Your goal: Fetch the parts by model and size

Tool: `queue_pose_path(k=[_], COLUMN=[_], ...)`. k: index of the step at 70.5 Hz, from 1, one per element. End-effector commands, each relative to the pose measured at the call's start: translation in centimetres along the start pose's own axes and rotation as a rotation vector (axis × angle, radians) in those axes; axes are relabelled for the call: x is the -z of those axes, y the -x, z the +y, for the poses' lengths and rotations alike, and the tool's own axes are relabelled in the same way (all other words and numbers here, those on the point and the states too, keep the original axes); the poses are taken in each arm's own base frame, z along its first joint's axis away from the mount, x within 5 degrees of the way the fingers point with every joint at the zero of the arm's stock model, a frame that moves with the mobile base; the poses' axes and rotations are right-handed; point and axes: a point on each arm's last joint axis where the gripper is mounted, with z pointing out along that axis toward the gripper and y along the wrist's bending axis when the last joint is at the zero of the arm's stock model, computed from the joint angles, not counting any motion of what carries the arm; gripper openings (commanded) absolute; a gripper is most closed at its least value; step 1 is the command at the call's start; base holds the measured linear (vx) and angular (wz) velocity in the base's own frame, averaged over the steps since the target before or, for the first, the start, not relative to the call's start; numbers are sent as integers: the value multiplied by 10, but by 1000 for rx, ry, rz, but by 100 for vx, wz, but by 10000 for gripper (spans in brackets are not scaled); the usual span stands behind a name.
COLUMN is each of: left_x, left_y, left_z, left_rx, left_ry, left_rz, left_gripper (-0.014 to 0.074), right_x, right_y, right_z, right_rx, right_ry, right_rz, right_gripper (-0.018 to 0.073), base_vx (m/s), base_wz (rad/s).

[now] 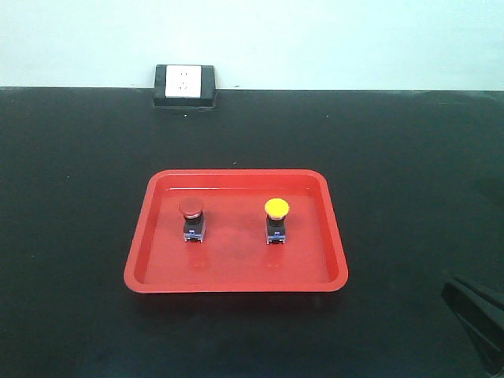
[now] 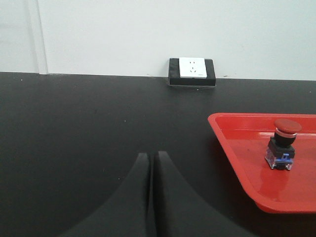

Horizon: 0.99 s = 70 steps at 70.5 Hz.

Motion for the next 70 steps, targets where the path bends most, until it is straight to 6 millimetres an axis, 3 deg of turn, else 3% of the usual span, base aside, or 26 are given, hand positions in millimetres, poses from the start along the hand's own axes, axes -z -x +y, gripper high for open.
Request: queue_pose_path(k=[1,33,70], left_x=[1,1,1], left_y=[8,8,8], left_z=[0,0,0], left_rx=[17,17,17], left_ry=[1,1,1], left_rz=[-87,-87,-87], left_gripper=[-6,-6,-6], right_x=[-2,-3,4], right_y=[13,14,13], right_z=[4,4,-31], right_rx=[12,-5,-48], right_ry=[35,39,-352], right_rz=[-64,-73,-72], right_gripper=[-2,-2,-2], base_vx=[0,0,0], base_wz=[0,0,0])
